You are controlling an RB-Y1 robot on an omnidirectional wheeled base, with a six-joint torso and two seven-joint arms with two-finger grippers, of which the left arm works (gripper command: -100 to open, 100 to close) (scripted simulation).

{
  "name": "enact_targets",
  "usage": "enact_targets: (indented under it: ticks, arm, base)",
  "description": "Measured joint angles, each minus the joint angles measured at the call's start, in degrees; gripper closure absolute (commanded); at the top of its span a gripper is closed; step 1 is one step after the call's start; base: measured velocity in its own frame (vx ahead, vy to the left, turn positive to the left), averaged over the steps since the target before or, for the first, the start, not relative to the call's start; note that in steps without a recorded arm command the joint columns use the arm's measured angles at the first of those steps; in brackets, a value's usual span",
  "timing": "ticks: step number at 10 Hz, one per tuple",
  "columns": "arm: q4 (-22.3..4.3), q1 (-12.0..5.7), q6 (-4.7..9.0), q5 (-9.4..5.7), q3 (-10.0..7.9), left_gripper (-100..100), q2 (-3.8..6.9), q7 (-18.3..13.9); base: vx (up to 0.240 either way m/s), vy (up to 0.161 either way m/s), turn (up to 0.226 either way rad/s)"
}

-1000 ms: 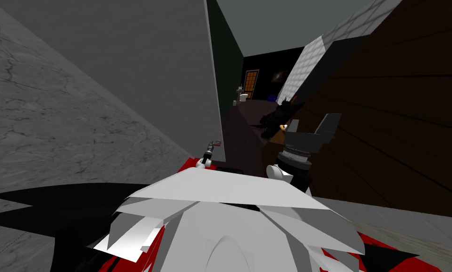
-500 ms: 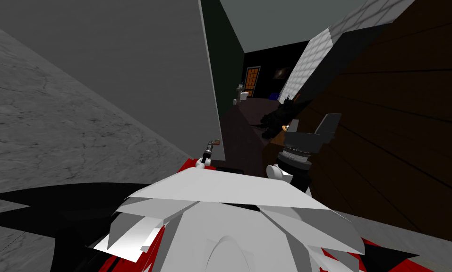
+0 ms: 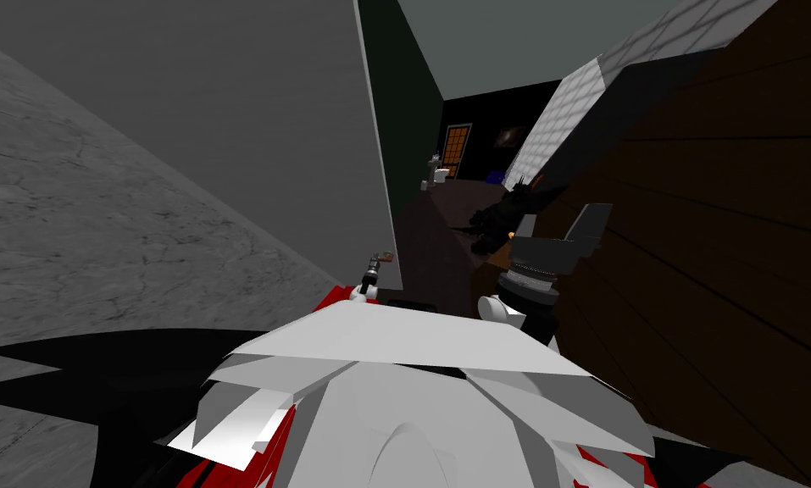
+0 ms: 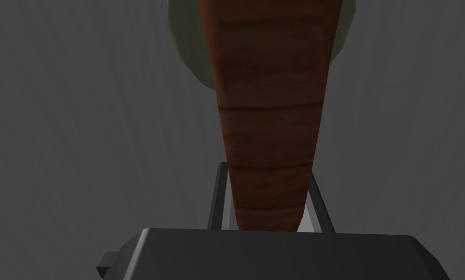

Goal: Push the door open

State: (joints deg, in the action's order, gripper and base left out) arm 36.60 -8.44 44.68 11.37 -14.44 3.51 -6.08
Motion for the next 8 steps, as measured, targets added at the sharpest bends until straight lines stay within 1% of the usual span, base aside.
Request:
enact_targets:
  ticks: [1,2,3,4,5,6,8]
  arm:
    - [-2.4,-1.41,0.90,-0.66,-1.04,100,0.30,0.5]
    - [-1.9,-1.35,1.03,-0.91,-1.49,100,0.26,0.8]
    - [-0.3,-0.89,0.57,-0.87,-1.45,100,0.19,0.8]
    - [-1.0,-1.18,0.84,-1.29,-2.08,100,-0.03,1.0]
    - [-1.2,-0.96,0.93,-1.62,-2.58,100,-0.13,1.2]
    - [-1.0,-0.72,0.73,-1.95,-3.13,100,-0.25,1.3]
    - [-0.4,-0.21,0.35,-2.60,-4.21,100,-0.82,1.7]
  base:
    - [0.148,-0.072,0.035]
    - [0.043,-0.013,-0.006]
    - [0.127,-0.055,0.053]
    - [0.164,-0.102,0.082]
    - [0.148,-0.105,0.075]
    - [0.165,-0.067,0.063]
    - [0.185,-0.077,0.061]
